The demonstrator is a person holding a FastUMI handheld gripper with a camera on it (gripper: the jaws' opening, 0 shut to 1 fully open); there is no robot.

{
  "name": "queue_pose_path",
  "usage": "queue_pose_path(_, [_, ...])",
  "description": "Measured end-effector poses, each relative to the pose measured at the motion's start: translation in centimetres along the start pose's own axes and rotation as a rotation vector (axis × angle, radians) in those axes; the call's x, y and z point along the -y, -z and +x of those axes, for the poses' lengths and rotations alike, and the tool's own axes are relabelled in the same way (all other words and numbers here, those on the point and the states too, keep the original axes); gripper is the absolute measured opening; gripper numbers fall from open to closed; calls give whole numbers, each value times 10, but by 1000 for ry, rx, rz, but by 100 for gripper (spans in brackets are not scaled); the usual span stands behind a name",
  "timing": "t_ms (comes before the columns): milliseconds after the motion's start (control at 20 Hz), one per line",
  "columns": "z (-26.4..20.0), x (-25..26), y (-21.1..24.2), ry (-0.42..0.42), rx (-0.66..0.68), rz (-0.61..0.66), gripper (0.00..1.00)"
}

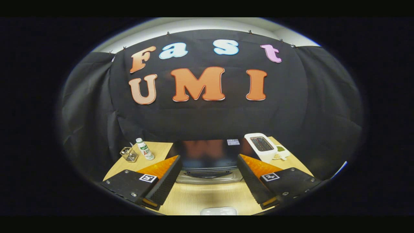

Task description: Open the toaster oven, put the food inside, and close the toaster oven door.

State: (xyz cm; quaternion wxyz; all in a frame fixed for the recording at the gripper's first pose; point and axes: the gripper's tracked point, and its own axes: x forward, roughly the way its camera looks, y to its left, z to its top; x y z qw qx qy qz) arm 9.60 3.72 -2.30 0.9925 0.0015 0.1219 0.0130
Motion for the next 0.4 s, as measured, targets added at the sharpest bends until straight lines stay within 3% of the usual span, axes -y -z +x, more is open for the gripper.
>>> queue_pose_path(400, [-43, 6, -40, 2, 94, 10, 100])
